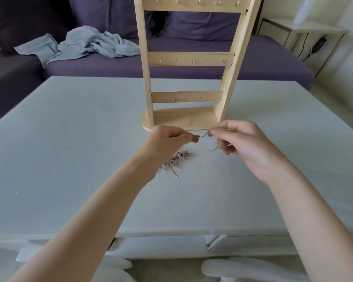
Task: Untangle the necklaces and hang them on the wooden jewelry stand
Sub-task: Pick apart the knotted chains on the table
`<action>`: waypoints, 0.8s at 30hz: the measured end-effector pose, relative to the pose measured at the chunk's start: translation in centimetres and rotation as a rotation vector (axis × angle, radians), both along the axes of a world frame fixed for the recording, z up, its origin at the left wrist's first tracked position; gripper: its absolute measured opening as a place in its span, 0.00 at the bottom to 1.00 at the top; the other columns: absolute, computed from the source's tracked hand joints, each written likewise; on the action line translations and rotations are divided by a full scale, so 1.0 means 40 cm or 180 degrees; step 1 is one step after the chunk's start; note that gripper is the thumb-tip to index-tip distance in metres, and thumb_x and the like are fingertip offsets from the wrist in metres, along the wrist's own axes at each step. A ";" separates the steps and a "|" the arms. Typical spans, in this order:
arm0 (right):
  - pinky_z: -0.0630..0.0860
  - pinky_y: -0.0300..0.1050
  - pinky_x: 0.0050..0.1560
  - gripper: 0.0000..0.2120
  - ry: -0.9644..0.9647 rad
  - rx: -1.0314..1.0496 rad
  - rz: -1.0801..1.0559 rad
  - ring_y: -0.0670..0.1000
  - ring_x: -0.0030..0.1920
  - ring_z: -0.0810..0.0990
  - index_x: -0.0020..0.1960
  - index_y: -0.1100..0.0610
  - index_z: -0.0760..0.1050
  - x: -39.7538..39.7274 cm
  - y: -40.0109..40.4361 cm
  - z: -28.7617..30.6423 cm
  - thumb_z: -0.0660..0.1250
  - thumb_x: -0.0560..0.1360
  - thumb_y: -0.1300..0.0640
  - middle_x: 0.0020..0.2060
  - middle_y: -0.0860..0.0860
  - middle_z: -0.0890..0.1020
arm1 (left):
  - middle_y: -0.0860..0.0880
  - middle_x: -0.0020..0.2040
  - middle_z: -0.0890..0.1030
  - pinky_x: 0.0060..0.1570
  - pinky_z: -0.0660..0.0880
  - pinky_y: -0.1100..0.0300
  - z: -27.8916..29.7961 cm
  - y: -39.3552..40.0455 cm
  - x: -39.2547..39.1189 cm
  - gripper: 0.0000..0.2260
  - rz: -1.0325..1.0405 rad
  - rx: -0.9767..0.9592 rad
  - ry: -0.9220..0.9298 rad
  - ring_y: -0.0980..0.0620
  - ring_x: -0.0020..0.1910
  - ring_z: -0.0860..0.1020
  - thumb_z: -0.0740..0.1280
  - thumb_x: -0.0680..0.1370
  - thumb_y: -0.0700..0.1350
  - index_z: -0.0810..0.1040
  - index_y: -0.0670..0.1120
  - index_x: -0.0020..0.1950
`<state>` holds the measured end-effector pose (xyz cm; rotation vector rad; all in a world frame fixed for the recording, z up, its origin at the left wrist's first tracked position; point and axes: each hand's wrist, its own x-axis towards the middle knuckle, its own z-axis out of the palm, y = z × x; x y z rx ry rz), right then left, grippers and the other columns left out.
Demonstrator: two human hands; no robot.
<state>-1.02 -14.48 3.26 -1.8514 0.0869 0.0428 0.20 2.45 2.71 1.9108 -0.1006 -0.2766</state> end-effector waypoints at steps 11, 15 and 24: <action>0.64 0.31 0.28 0.06 -0.0159 0.0057 0.0067 0.43 0.27 0.67 0.46 0.61 0.82 -0.004 0.007 0.001 0.69 0.74 0.59 0.27 0.47 0.79 | 0.44 0.37 0.68 0.23 0.56 0.69 0.011 -0.007 -0.006 0.06 -0.0032 -0.0176 -0.0235 0.57 0.20 0.59 0.66 0.77 0.43 0.83 0.46 0.45; 0.64 0.30 0.28 0.04 -0.0193 -0.0047 0.0079 0.42 0.25 0.67 0.43 0.59 0.82 -0.004 0.012 0.001 0.71 0.72 0.59 0.29 0.46 0.77 | 0.54 0.25 0.63 0.21 0.55 0.70 0.012 -0.004 -0.006 0.06 0.0044 -0.0258 -0.0256 0.57 0.19 0.58 0.66 0.77 0.42 0.82 0.44 0.44; 0.63 0.35 0.28 0.04 -0.0017 0.0256 0.0142 0.47 0.29 0.67 0.40 0.60 0.82 -0.005 0.025 -0.003 0.71 0.71 0.60 0.33 0.53 0.79 | 0.60 0.27 0.75 0.26 0.64 0.67 0.006 -0.006 -0.005 0.06 0.0052 -0.0194 -0.0719 0.56 0.26 0.65 0.68 0.76 0.41 0.81 0.48 0.39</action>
